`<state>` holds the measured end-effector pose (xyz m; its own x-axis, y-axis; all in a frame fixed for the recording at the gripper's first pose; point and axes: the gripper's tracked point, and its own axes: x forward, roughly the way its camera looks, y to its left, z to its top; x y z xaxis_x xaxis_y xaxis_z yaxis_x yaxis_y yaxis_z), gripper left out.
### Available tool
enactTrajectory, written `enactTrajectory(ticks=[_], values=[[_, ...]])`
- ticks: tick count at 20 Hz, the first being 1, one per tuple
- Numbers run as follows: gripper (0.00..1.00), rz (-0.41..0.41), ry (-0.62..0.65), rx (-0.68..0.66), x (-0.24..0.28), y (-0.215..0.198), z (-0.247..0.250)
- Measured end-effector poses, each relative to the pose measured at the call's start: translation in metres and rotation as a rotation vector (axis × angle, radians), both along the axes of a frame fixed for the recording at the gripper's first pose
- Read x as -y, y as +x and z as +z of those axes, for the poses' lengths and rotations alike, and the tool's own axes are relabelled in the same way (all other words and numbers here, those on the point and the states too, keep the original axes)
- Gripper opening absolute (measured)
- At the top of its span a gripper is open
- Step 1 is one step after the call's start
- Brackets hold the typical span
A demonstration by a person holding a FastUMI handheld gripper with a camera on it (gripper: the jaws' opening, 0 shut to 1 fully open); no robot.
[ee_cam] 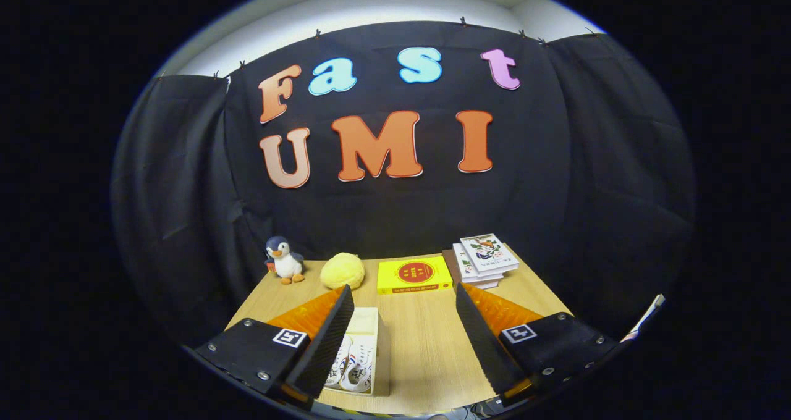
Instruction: Open the storage box then place both shoes into the box .Put the left shoe in first, then the right shoe, with the right side of both shoes facing outward in a uniform manner.
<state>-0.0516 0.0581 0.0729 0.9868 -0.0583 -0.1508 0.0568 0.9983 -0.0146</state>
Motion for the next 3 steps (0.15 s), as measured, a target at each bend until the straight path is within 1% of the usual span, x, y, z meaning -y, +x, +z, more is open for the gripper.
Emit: enactTrajectory(ticks=[3], values=[[0.99, -0.030, 0.007, 0.054, 0.018, -0.012, 0.011]])
